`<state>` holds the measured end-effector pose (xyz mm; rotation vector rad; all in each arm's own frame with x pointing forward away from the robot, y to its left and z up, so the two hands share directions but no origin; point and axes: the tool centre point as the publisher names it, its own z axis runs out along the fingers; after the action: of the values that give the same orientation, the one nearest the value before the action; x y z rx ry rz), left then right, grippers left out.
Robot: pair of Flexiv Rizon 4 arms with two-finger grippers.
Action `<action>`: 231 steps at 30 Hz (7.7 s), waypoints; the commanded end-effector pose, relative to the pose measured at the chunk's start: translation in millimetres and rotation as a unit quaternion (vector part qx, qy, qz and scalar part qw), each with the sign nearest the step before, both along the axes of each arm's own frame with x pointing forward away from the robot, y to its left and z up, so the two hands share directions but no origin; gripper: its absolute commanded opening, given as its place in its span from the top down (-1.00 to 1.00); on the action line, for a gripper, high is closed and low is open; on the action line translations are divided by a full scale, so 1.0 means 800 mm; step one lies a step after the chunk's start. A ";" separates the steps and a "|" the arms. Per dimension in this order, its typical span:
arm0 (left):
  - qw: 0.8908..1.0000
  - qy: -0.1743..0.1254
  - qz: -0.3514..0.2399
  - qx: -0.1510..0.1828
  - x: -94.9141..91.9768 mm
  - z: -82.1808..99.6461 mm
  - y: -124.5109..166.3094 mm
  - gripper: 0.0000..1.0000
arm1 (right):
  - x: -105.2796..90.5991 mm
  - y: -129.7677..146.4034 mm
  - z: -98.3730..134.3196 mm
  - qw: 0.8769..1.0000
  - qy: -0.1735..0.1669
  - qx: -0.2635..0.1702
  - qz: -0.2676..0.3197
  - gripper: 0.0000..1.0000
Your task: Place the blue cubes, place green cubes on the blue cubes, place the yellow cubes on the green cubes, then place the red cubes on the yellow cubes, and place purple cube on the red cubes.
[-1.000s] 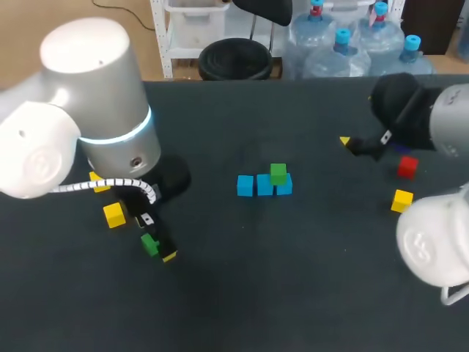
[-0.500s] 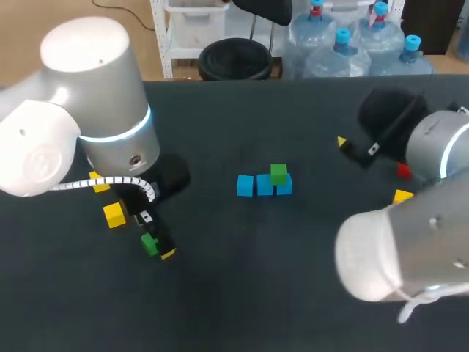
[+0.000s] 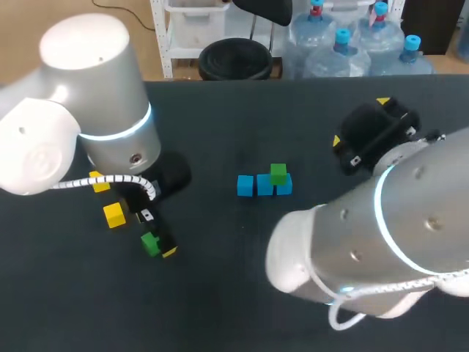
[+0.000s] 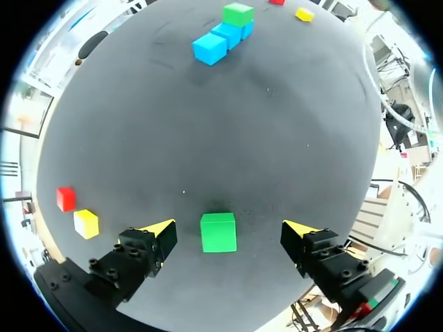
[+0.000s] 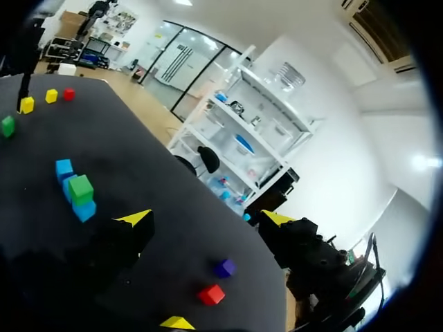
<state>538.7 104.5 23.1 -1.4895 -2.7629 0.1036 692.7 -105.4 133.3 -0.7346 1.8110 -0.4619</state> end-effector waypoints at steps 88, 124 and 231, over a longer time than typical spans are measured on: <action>1.000 0.001 -0.020 0.002 0.003 0.001 -0.015 -0.91 | -0.041 -0.144 0.128 0.931 -0.152 -0.255 -0.213 -1.00; 0.999 -0.002 -0.030 0.011 0.003 0.007 -0.022 -0.90 | 0.064 -0.125 0.126 0.969 -0.158 -0.101 -0.161 -1.00; 0.999 -0.004 -0.024 0.026 0.008 0.010 -0.024 -0.82 | 0.143 -0.343 0.622 0.686 -0.653 -0.249 -0.200 -1.00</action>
<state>543.8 85.4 32.5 -1.5446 -2.7139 0.0219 798.2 -379.1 632.2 -0.3045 0.5614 -1.3329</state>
